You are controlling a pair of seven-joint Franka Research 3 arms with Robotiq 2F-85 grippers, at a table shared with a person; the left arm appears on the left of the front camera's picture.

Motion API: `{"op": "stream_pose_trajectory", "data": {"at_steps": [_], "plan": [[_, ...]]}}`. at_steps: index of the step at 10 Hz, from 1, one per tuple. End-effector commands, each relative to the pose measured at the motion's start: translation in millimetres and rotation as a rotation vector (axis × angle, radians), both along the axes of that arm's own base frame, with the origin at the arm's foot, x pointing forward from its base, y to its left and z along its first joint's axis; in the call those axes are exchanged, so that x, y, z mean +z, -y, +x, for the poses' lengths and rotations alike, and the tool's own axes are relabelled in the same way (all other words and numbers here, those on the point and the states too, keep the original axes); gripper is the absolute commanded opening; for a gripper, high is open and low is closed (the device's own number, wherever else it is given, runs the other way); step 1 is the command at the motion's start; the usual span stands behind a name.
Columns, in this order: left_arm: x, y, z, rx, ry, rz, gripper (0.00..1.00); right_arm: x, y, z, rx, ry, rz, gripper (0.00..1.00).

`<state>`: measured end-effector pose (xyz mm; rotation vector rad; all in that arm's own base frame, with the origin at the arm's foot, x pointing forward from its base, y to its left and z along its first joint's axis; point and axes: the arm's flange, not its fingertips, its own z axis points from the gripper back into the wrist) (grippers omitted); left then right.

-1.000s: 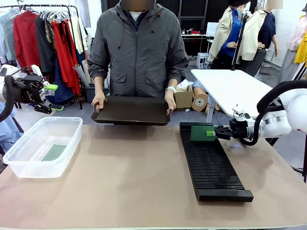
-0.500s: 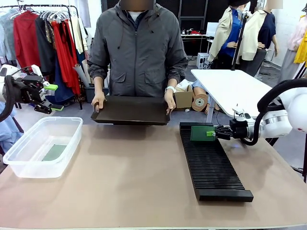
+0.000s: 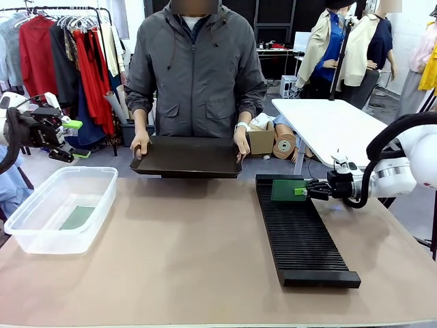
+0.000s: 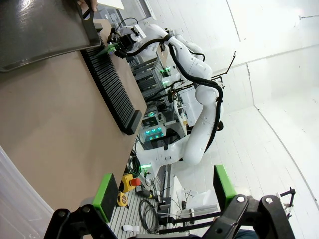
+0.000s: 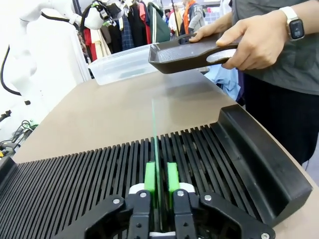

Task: Sort PCBs into racks and boxes based on the side picked up.
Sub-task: If the short side of the Blank PCB is picked up, insert it into the PCB Rack ; if the long side is picked up, place it in the Organizing box.

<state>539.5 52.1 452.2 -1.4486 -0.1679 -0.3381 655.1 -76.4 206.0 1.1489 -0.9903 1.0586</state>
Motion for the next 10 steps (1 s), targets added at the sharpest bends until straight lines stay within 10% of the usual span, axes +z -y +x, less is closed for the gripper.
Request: {"op": "stream_pose_trajectory", "data": {"at_steps": [1, 4, 10], "plan": [[2.4, -0.4, -1.4, 0.001, -0.003, 0.008, 1.0, -2.1, 0.6, -3.0, -0.062, 0.017, 0.008, 0.54], [2.4, -0.4, -1.4, 0.001, -0.003, 0.008, 1.0, 1.9, 3.8, -4.3, -0.07, 0.032, 0.033, 1.0], [2.4, -0.4, -1.4, 0.001, -0.003, 0.008, 1.0, 7.3, 7.1, -9.5, -0.068, 0.027, 0.053, 1.0]]}}
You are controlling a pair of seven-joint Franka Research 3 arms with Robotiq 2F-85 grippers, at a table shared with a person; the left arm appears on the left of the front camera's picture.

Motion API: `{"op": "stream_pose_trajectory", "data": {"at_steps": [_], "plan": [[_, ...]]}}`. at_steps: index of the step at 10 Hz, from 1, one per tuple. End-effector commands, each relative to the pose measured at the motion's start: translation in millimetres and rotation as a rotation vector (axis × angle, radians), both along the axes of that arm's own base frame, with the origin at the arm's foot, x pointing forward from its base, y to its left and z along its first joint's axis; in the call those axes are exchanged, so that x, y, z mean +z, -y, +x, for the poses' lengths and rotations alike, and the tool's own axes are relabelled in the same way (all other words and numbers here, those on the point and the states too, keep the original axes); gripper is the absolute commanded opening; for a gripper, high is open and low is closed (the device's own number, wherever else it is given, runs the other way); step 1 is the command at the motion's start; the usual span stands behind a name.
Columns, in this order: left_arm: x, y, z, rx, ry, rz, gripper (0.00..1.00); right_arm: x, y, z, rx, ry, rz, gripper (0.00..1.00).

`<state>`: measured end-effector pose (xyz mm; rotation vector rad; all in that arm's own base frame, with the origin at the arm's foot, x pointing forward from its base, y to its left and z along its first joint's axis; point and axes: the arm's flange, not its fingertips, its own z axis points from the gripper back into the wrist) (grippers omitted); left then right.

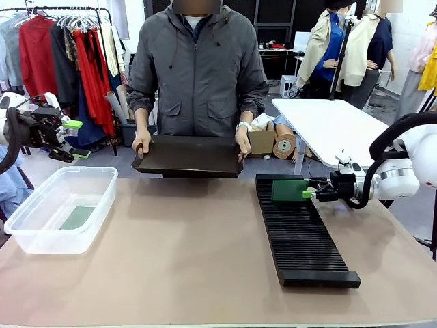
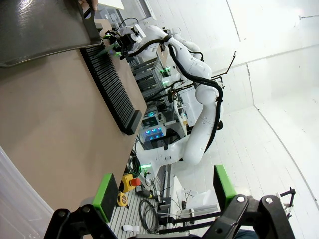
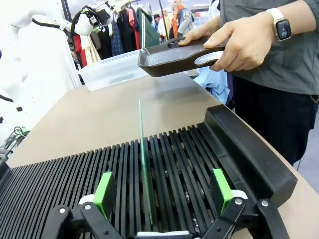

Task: Sort PCBs into racks and boxes based on the side picked up.
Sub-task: If the short side of the Blank PCB is picked up, insert it into the PCB Rack ; if the long side is picked up, place it in the Organizing box.

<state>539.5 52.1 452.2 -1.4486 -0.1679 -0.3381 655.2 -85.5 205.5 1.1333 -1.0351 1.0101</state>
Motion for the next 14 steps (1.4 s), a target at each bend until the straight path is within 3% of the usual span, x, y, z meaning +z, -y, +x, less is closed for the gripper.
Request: {"op": "stream_pose_trajectory", "data": {"at_steps": [1, 2, 14], "plan": [[2, 0, -1, 0.001, -0.003, 0.008, 1.0, 10, 0, -11, 0.002, 0.031, 0.046, 1.0], [2, 0, -1, 0.001, -0.003, 0.008, 1.0, 0, 0, 0, 0.0, 0.0, 0.0, 1.0], [2, 0, -1, 0.001, -0.003, 0.008, 1.0, 0, 0, 0, 0.0, 0.0, 0.0, 1.0]]}}
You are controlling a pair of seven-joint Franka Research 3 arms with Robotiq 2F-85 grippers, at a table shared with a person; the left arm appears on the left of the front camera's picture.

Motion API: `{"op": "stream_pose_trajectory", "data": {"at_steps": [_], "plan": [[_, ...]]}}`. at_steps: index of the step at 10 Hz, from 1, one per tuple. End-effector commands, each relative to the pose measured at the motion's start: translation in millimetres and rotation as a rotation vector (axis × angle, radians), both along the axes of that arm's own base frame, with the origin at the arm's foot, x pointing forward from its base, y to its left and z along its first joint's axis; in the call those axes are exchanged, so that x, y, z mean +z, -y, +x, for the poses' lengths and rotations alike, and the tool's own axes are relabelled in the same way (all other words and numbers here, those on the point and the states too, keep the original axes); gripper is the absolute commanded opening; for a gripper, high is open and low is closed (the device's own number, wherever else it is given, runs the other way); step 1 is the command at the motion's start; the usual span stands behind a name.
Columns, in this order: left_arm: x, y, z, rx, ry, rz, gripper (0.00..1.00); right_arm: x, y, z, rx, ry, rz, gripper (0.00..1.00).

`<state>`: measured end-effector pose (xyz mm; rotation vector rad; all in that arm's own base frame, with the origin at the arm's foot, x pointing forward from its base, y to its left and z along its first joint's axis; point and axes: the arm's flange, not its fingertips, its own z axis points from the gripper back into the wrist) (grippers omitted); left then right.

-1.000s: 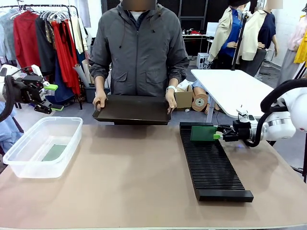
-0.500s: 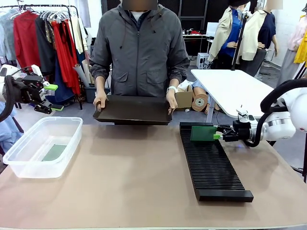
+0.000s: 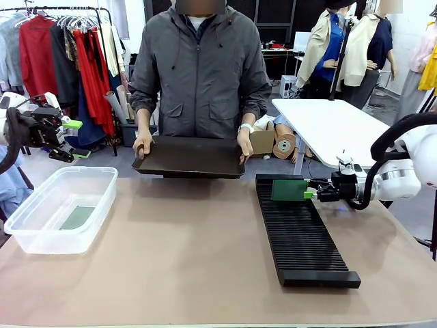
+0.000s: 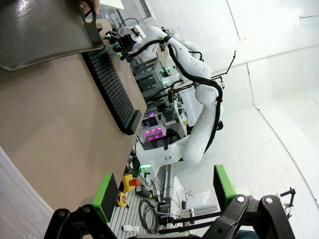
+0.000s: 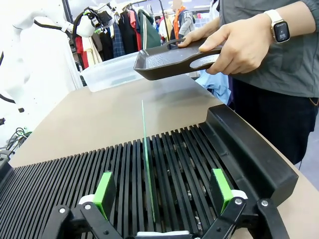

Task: Sort PCBs into racks and boxes based on the side picked up.
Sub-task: If the short side of the Blank PCB is picked up, insert it into the PCB Rack ; if the long side is picked up, place it in the Organizing box.

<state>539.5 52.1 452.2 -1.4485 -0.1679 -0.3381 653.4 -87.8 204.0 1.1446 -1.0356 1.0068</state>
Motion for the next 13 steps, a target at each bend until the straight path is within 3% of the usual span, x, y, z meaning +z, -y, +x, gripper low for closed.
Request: {"op": "stream_pose_trajectory", "data": {"at_steps": [1, 2, 7, 8, 10, 13], "plan": [[2, 0, -1, 0.001, -0.003, 0.008, 1.0, 2, -2, 2, -0.004, 0.004, -0.009, 1.0], [2, 0, -1, 0.001, -0.003, 0.008, 1.0, 0, 0, 0, 0.0, 0.0, 0.0, 1.0], [2, 0, -1, 0.001, -0.003, 0.008, 1.0, 90, -5, -23, 0.035, 0.017, 0.101, 1.0], [2, 0, -1, 0.001, -0.003, 0.008, 1.0, 105, -9, -36, 0.044, -0.033, 0.095, 1.0], [2, 0, -1, 0.001, -0.003, 0.008, 1.0, 138, -20, -75, 0.063, -0.237, 0.108, 1.0], [2, 0, -1, 0.001, -0.003, 0.008, 1.0, 177, -34, -119, 0.049, -0.449, 0.001, 1.0]]}}
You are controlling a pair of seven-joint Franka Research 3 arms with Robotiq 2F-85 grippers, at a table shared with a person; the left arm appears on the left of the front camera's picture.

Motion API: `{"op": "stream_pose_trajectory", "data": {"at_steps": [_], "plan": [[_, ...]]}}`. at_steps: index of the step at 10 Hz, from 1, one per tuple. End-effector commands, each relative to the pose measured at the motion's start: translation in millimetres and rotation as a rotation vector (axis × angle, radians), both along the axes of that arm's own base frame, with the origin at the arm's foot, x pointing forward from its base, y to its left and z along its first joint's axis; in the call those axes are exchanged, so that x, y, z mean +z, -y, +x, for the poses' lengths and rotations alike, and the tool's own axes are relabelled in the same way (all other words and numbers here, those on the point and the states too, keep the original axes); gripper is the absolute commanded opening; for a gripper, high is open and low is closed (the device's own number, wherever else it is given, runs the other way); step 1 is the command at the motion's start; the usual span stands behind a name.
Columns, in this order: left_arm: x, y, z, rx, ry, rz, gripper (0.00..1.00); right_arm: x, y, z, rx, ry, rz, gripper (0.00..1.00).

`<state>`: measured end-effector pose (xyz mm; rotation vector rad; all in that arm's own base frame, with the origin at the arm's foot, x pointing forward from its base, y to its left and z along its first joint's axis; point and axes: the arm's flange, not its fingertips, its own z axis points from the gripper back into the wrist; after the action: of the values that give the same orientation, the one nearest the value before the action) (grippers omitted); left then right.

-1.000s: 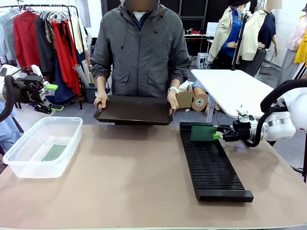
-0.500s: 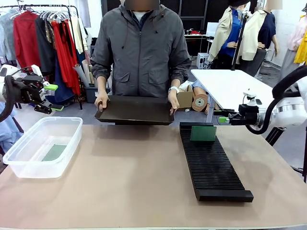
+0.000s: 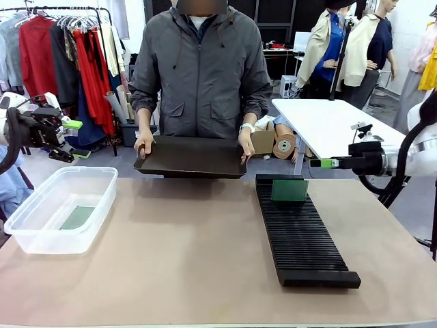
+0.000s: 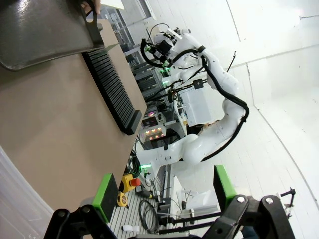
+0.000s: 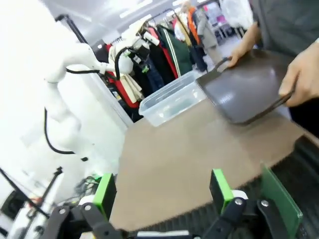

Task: Sort PCBs into racks and boxes based on the side picked up.
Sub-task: If the short side of the Blank PCB is picked up, insert it into the PCB Rack ; if the long side is picked up, place it in the Organizing box.

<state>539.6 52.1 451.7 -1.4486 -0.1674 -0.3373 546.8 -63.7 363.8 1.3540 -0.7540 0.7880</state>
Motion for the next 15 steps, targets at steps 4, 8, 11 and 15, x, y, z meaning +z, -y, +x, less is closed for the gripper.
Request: {"op": "stream_pose_trajectory", "data": {"at_steps": [4, 8, 11, 15], "plan": [[3, 0, -2, 0.001, -0.003, 0.008, 1.0, 67, -20, -55, 0.046, -0.439, -0.174, 1.0], [3, 0, -2, 0.001, -0.003, 0.008, 1.0, 85, -30, -85, 0.068, -0.65, -0.097, 1.0], [3, 0, -2, 0.001, -0.003, 0.008, 1.0, 91, -37, -96, 0.067, -0.668, -0.005, 1.0], [3, 0, -2, 0.001, -0.003, 0.008, 1.0, 85, -35, -90, 0.072, -0.641, -0.03, 1.0]]}}
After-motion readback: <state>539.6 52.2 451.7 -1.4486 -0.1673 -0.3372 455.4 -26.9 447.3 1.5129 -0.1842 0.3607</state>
